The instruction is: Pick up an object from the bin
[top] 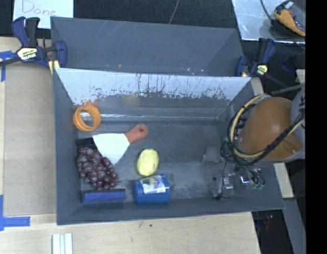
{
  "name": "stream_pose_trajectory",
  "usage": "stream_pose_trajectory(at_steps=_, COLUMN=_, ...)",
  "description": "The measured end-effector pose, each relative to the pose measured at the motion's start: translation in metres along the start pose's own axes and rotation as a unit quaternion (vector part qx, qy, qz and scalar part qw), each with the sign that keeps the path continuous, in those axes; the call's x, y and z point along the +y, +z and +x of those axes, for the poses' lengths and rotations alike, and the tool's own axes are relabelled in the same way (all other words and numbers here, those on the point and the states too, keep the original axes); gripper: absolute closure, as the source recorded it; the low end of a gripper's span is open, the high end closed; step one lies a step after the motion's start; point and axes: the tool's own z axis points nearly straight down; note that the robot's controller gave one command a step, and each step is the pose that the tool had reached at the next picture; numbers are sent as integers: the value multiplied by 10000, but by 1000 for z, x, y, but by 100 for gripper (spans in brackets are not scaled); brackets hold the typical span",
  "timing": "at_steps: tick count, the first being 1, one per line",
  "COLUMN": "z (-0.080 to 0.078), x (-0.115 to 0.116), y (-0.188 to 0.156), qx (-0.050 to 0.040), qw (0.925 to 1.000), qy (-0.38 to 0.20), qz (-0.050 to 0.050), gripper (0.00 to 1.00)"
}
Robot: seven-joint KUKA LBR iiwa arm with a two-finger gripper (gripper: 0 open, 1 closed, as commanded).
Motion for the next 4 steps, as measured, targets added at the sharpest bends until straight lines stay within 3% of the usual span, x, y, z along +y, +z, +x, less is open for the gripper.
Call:
stream_pose_trajectory(at_steps=1, z=-7, x=81, y=3, qx=-18, qw=9976, qy=-699, qz=-17, gripper=0)
stream_pose_trajectory(at_steps=2, z=-15, x=88, y=3, qx=-15, qw=9988, qy=-484, qz=-28, gripper=0)
stream_pose_trajectory(at_steps=3, z=-10, x=75, y=2, qx=-38, qw=9826, qy=-1855, qz=-20, gripper=100)
stream_pose_trajectory(at_steps=4, z=-7, x=72, y=3, qx=-30, qw=9726, qy=-2323, qz=-25, gripper=100)
